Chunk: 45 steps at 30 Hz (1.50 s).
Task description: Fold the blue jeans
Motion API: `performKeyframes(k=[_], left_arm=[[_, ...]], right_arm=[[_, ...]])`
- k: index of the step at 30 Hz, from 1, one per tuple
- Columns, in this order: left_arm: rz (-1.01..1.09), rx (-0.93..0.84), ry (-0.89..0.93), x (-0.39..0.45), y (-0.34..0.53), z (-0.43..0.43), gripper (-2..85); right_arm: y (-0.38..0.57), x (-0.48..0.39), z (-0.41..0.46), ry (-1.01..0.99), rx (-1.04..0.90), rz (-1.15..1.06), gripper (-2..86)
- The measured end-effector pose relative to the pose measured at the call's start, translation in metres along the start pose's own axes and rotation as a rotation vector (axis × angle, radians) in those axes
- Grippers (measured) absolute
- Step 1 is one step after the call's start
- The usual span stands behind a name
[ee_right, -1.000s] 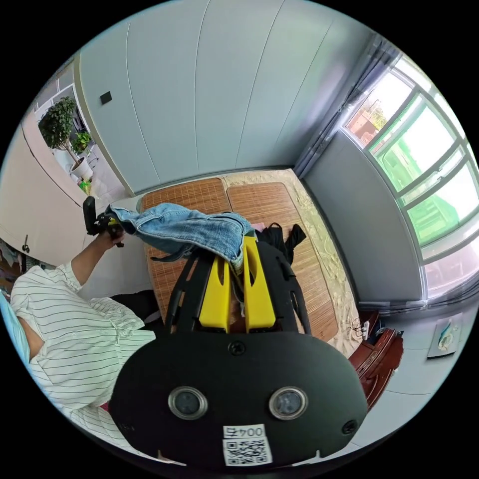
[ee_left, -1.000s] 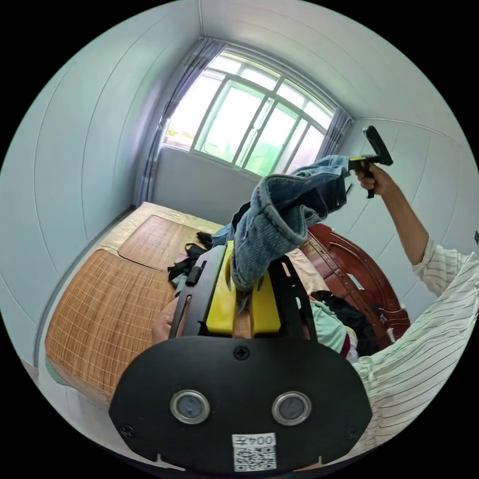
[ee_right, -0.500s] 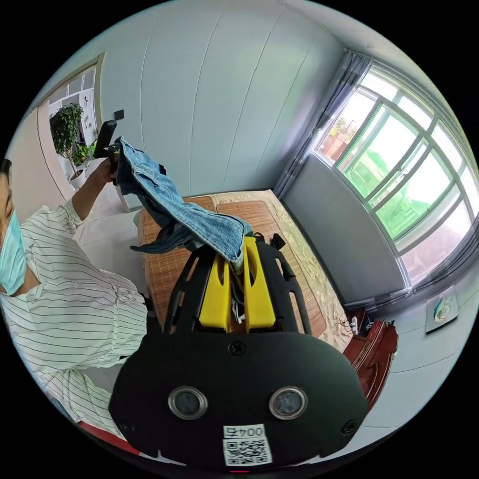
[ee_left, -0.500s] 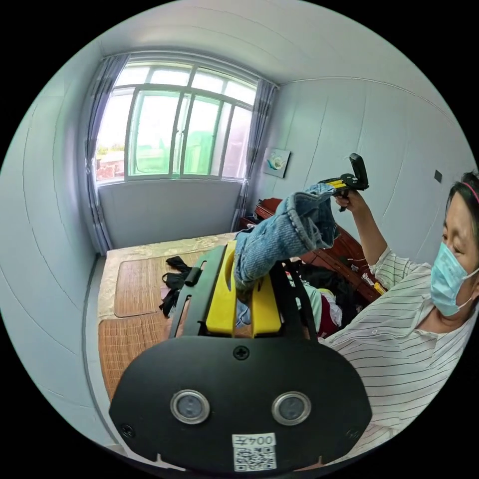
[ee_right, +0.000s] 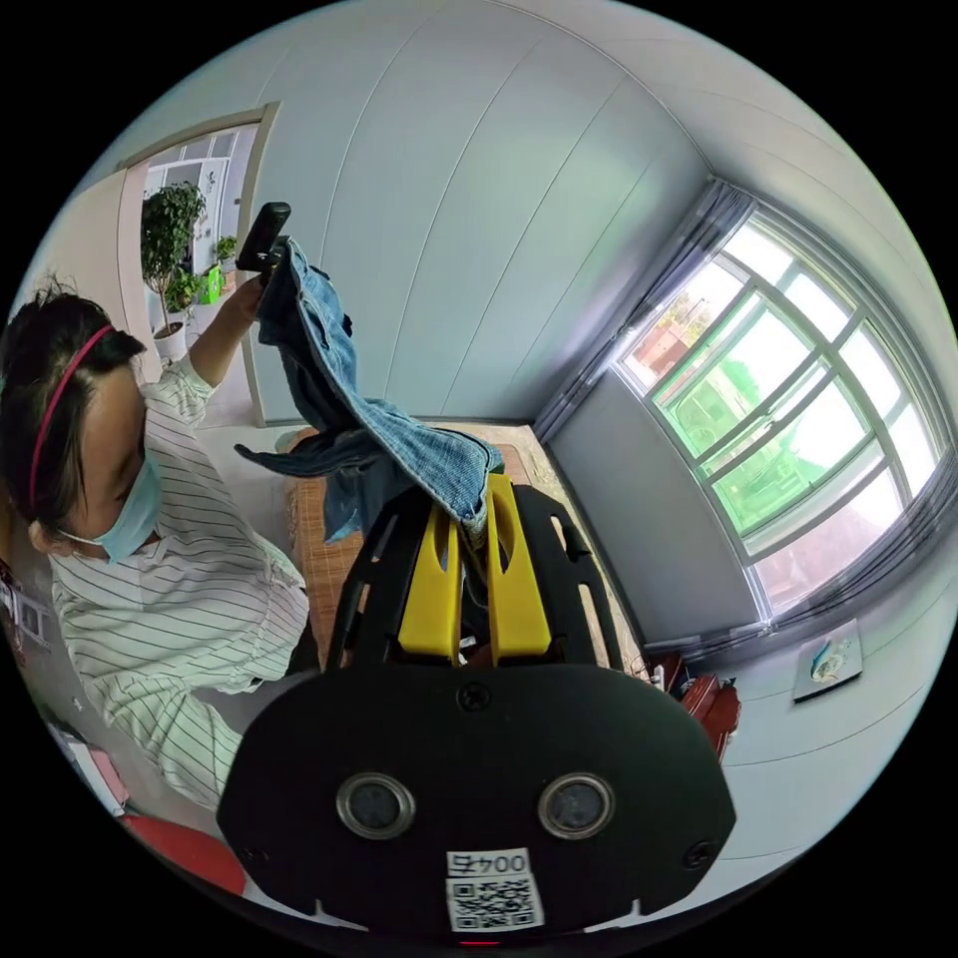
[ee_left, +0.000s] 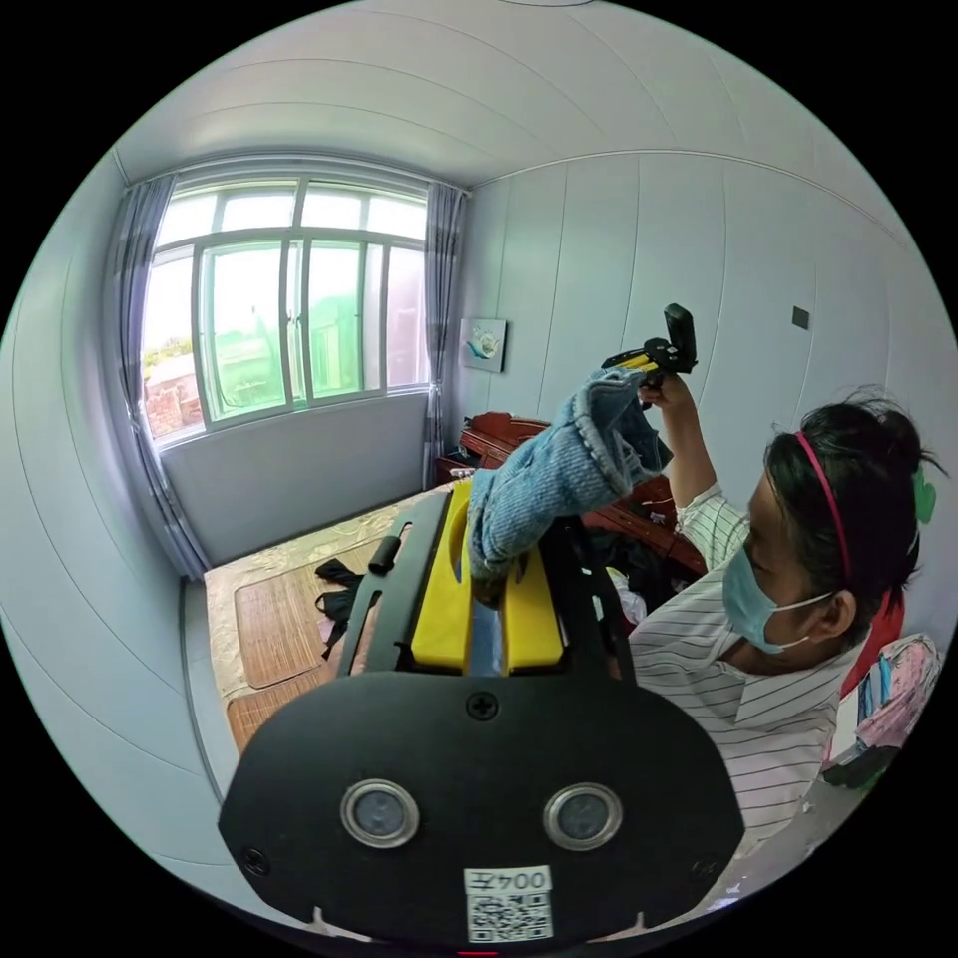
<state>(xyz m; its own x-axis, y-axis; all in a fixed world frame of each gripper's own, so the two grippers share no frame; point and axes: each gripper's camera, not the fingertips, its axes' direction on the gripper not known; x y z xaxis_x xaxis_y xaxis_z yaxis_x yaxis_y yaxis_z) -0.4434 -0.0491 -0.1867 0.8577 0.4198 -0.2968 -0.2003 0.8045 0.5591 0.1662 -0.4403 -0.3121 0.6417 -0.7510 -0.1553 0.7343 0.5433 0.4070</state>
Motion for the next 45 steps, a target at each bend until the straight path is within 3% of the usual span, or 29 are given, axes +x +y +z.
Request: performKeyframes(k=[3, 8, 13, 20, 27, 33, 39, 45], left_arm=[[-0.021, -0.078, 0.029, -0.021, -0.001, 0.030, 0.0], [-0.181, -0.289, 0.105, -0.112, 0.044, 0.169, 0.0], [-0.423, -0.507, 0.189, -0.222, 0.124, 0.349, -0.1], [-0.713, -0.697, 0.265, -0.336, 0.241, 0.599, -0.3], [-0.821, -0.801, 0.310, -0.362, 0.288, 0.762, 0.0], [-0.890, -0.928, 0.380, -0.396, 0.294, 0.888, 0.5], [-0.978, -0.997, 0.329, -0.425, 0.301, 1.003, 0.8], [-1.014, -1.029, 0.288, -0.410, 0.310, 1.091, 1.6]], right_arm=[[0.003, -0.012, 0.030, -0.092, -0.055, -0.010, 3.6], [0.030, -0.016, 0.157, -0.237, -0.207, 0.040, 3.6], [0.097, -0.006, 0.388, -0.434, -0.427, 0.220, 3.7], [0.186, -0.022, 0.646, -0.532, -0.691, 0.378, 3.8], [0.266, -0.067, 0.850, -0.648, -0.885, 0.377, 3.8], [0.327, -0.069, 0.983, -0.823, -0.911, 0.432, 3.9], [0.409, -0.043, 1.123, -0.950, -0.871, 0.759, 3.9], [0.446, -0.086, 1.222, -1.018, -0.958, 0.706, 3.9]])
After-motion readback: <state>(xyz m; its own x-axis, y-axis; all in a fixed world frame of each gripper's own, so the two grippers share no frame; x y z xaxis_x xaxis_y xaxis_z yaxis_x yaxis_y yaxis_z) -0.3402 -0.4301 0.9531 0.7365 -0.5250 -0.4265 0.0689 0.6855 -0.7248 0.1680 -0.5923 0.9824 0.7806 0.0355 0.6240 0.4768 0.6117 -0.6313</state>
